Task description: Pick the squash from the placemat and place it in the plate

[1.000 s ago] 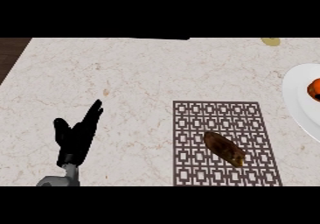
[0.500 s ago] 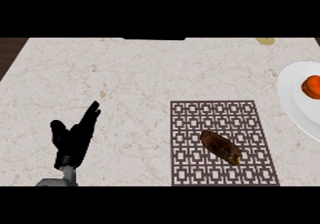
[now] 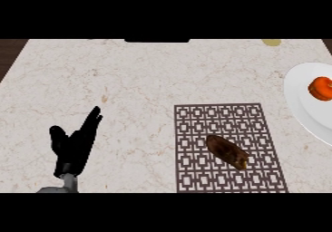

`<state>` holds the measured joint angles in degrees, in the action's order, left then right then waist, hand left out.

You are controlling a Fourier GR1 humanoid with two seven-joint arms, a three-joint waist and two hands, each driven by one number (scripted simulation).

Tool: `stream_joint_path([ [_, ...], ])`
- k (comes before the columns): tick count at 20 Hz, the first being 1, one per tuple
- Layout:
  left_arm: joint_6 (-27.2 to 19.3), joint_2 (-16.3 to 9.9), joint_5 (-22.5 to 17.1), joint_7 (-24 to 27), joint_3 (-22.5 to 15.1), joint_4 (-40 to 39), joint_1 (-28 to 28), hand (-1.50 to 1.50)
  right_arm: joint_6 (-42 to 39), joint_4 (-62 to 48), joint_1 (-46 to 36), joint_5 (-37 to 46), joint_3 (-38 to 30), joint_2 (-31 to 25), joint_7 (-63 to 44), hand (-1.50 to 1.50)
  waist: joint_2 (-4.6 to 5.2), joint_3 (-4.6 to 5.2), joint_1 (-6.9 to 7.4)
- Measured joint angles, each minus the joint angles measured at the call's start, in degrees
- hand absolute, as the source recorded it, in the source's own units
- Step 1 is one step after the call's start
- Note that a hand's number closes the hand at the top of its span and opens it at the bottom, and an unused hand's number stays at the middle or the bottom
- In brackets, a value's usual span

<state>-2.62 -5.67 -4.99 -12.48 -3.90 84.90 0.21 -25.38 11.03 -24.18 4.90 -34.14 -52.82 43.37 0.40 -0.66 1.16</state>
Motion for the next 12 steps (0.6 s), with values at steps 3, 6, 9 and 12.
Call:
stream_joint_path([
  [3, 0.15, 0.07, 0.1, 0.45, 0.14, -0.56, -0.12, 0.0, 0.28, 1.05, 3.01, 1.02, 1.17, -0.49, 1.39, -1.5, -0.11, 0.01, -0.26],
  [6, 0.41, 0.06, -0.04, 0.46, 0.34, -0.76, -0.22, 0.0, 1.2, 1.74, 4.81, 1.76, 2.06, -0.57, 2.66, -1.5, -0.19, 0.03, -0.3],
  [9, 1.24, -0.55, -0.53, 0.49, 0.86, -0.63, 0.1, 0.0, 2.02, 2.1, 6.69, 2.26, 2.73, -0.42, 4.03, -1.5, -0.3, 0.05, -0.34],
  [12, 1.27, -0.68, -0.48, 0.12, 0.9, 0.09, 0.56, 0.0, 2.36, 2.16, 8.84, 2.39, 3.02, -0.81, 5.3, -1.5, -0.35, 0.05, -0.43],
])
